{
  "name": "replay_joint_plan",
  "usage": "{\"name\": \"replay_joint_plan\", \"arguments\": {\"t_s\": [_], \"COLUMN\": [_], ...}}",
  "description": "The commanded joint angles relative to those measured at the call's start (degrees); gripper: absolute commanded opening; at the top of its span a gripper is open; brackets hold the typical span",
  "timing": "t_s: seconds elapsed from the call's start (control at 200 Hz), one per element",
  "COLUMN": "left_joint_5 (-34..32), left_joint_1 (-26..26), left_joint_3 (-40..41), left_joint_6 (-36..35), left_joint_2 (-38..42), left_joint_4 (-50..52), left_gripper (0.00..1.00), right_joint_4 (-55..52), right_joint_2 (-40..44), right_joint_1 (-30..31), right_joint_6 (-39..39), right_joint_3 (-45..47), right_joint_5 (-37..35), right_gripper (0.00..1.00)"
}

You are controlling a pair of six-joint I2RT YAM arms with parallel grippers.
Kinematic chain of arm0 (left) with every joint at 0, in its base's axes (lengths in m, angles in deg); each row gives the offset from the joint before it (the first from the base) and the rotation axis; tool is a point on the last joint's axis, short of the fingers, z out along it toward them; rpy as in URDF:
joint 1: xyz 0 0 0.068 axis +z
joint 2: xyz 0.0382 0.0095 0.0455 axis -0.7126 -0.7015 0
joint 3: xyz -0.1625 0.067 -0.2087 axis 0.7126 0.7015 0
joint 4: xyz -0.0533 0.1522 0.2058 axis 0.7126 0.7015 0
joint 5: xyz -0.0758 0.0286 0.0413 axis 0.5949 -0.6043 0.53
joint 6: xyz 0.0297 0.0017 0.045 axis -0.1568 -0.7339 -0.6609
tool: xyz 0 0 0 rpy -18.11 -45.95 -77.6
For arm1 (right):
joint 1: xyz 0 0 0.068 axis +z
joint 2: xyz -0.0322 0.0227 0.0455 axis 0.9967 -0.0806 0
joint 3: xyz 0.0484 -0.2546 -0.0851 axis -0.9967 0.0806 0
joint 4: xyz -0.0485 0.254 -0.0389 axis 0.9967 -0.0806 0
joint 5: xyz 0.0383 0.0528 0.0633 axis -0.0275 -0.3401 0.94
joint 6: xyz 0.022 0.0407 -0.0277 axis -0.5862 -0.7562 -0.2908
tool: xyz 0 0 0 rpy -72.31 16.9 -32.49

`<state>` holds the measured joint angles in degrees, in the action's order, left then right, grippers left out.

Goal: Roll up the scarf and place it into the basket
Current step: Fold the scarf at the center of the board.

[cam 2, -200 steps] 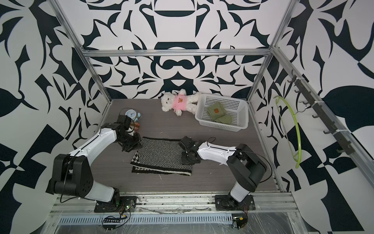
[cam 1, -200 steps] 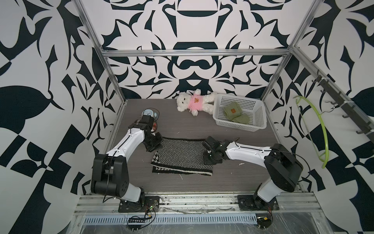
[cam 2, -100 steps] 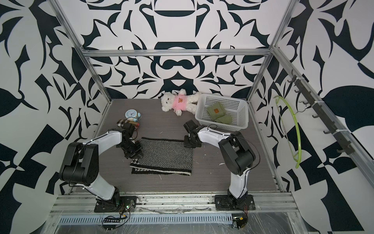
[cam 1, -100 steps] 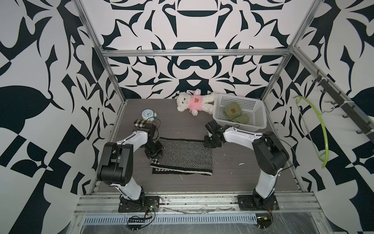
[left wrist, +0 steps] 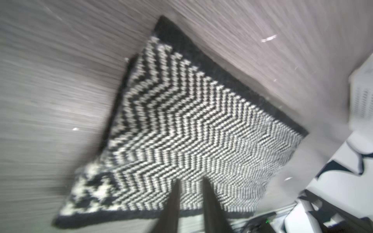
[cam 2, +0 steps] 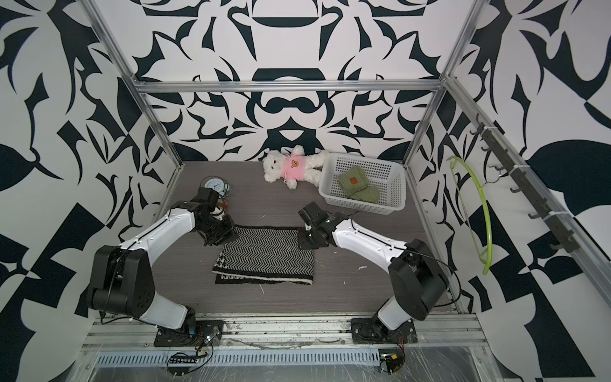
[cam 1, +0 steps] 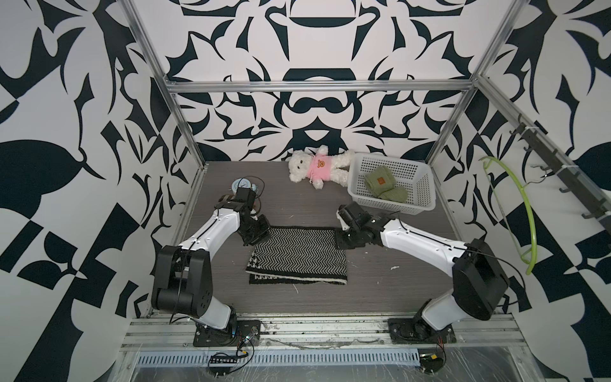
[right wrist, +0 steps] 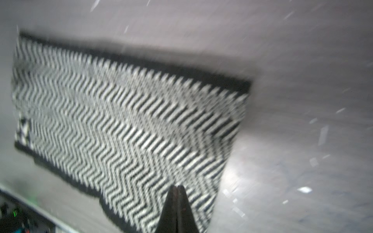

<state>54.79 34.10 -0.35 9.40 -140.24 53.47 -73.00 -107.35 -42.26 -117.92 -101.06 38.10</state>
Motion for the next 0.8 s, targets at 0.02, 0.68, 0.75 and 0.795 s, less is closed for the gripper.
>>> {"name": "replay_joint_plan", "arguments": {"t_s": [0.02,0.68,0.75,0.795], "left_joint_5": [-4.5,-2.0,-1.5,-1.6], "left_joint_1": [0.3,1.4,1.4,1.4], "left_joint_3": [1.7,4.7,4.2,3.9], "left_joint_6": [2.3,3.1,2.4,2.1], "left_joint_2": [-1.6,-4.7,-3.5,-3.1], "left_joint_4": [-1.6,-4.8,-4.4,-3.9], "left_gripper": [0.00,0.06,0.18,0.22], "right_joint_4": [-3.5,-9.4,-8.8,-7.3], "right_joint_2": [0.1,8.2,8.7,8.5], "right_joint_1": [6.5,8.5,7.3,6.3], "right_joint_6": [-3.8,-8.6,-8.2,-7.6], "right_joint_3": [2.1,10.4,10.6,11.1], "right_joint_5": [0.1,-9.8,-9.5,-7.9], "right_gripper": [0.00,0.20,0.33,0.36]}}
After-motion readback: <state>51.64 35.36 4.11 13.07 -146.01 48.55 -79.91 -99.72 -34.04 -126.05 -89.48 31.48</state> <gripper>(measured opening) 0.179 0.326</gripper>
